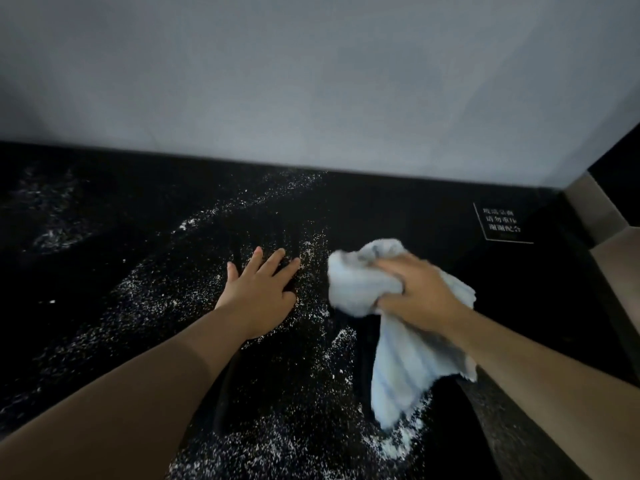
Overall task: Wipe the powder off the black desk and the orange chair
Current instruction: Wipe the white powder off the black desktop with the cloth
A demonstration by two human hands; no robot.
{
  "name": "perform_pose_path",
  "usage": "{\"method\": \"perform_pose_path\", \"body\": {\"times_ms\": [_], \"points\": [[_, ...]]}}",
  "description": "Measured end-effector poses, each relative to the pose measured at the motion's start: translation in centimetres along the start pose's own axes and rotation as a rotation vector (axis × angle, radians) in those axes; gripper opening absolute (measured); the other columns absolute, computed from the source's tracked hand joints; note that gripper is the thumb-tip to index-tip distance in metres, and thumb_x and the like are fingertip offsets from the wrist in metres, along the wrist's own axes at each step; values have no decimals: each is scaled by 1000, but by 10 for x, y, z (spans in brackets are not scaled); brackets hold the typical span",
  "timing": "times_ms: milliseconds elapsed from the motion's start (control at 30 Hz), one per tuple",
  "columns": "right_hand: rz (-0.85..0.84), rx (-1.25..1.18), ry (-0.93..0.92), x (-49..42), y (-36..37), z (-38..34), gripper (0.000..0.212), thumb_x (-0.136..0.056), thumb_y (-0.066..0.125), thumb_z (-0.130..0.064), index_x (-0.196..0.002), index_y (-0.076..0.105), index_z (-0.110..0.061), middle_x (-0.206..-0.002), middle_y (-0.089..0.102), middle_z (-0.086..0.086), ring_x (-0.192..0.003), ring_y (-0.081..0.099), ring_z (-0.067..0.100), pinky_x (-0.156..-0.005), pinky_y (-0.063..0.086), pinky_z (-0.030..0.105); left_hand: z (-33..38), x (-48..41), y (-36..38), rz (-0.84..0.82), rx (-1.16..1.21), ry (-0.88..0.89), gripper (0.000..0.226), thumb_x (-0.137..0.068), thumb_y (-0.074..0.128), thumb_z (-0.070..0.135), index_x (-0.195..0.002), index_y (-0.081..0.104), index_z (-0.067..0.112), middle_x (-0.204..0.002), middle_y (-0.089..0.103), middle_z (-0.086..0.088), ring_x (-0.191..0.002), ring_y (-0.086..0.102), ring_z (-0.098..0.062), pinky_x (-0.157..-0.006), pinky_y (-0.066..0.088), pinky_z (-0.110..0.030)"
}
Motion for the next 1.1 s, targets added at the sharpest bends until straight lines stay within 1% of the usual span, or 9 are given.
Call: {"method": "perform_pose_path", "body": {"times_ms": [100, 200, 333, 467, 567, 667, 833, 933, 1100], "points": [[263, 87, 276, -48, -43, 46, 70, -65, 51, -51, -129, 54, -23, -129, 55, 11, -120, 48, 34, -99, 37, 45, -4, 1, 2, 49, -7, 9, 57, -100, 21, 35, -149, -9, 37, -158, -15, 9, -145, -18, -21, -116, -5, -52], [179, 263, 444, -87, -39, 75, 56, -87, 50, -41, -141, 34, -31, -146, 38, -2, -133, 31, 34, -104, 27, 52, -9, 1, 6, 106, 0, 36, 54, -102, 19, 36, -147, -9, 43, -158, -14, 12, -145, -20, -16, -116, -10, -48], [84, 379, 276, -76, 0, 39, 59, -80, 50, -46, -136, 44, -31, -139, 48, 2, -128, 39, 31, -99, 31, 46, -17, -3, 7, 107, 6, 62, 51, -102, 18, 38, -146, -7, 46, -158, -13, 14, -145, -19, -14, -117, -12, -47], [-82, 89, 20, -36, 11, -3, 64, -61, 46, -47, -117, 66, -25, -109, 63, 3, -103, 56, 26, -89, 42, 37, -17, -3, 5, 78, 3, 68, 52, -102, 17, 39, -146, -8, 46, -158, -14, 14, -145, -19, -14, -118, -10, -47], [121, 157, 208, -70, -30, 40, 71, -65, 45, -54, -127, 57, -24, -126, 58, 10, -116, 52, 32, -98, 39, 41, -13, -5, 1, 44, -33, 63, 53, -101, 17, 41, -146, -11, 44, -158, -16, 13, -145, -19, -16, -118, -5, -50], [75, 385, 410, -95, -32, 72, 60, -86, 47, -47, -142, 32, -32, -149, 35, 0, -132, 33, 34, -102, 32, 51, -8, -7, -3, 20, -31, 39, 54, -100, 18, 42, -147, -8, 43, -158, -13, 12, -146, -16, -17, -118, -2, -52], [75, 447, 108, -45, 16, 6, 55, -73, 45, -42, -126, 51, -32, -130, 55, -1, -117, 47, 27, -88, 36, 38, -10, -8, -4, 11, -23, 11, 56, -98, 21, 43, -148, -5, 44, -159, -10, 11, -146, -13, -17, -118, 0, -53], [-182, 285, -44, -20, 24, -12, 53, -77, 59, -35, -130, 54, -31, -128, 54, -2, -118, 46, 22, -95, 36, 34, -6, -6, -3, 22, -24, -19, 57, -97, 22, 44, -148, -5, 43, -159, -11, 10, -146, -13, -19, -117, 1, -55], [27, 469, 191, -33, -25, 60, 59, -82, 48, -40, -139, 41, -27, -145, 43, 1, -127, 42, 30, -98, 37, 46, 0, -4, -1, -41, 24, -72, 57, -98, 20, 44, -148, -6, 41, -159, -14, 9, -146, -15, -20, -115, 3, -59]]}}
Point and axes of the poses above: each hand's wrist, its own x-axis away from the middle knuckle, its own y-axis out of the palm, z = x × y, the point moved 8 cm from there along -x, towards the middle knuckle
